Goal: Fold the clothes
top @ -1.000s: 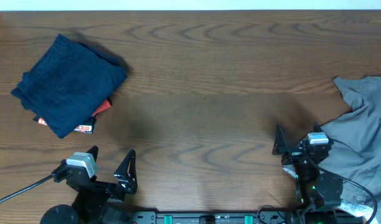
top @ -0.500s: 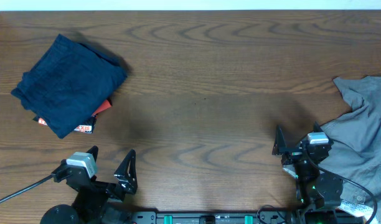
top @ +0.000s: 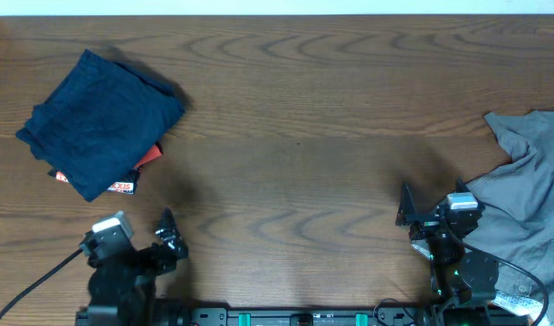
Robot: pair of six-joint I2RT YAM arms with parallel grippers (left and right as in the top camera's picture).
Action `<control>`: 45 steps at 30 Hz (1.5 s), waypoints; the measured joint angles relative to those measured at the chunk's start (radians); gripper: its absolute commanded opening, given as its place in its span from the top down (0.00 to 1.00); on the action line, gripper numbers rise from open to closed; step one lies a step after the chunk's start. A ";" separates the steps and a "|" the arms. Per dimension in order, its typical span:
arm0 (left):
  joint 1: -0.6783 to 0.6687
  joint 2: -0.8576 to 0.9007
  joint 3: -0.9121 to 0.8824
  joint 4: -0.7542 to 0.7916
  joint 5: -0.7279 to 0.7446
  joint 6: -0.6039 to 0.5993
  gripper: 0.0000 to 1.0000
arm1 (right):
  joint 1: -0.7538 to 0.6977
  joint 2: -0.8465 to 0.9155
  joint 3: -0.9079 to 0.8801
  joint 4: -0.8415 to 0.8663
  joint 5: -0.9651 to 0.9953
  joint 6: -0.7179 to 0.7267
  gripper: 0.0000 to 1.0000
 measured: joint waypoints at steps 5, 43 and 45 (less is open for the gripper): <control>0.009 -0.077 -0.206 0.218 -0.010 0.000 0.02 | 0.000 0.000 0.000 0.000 0.000 -0.003 0.01; 0.009 -0.085 -0.484 0.761 -0.010 0.000 0.02 | 0.000 0.000 0.000 0.000 -0.003 -0.007 0.01; 0.009 -0.085 -0.484 0.761 -0.010 0.000 0.02 | 0.000 0.000 0.000 0.001 -0.003 -0.007 0.01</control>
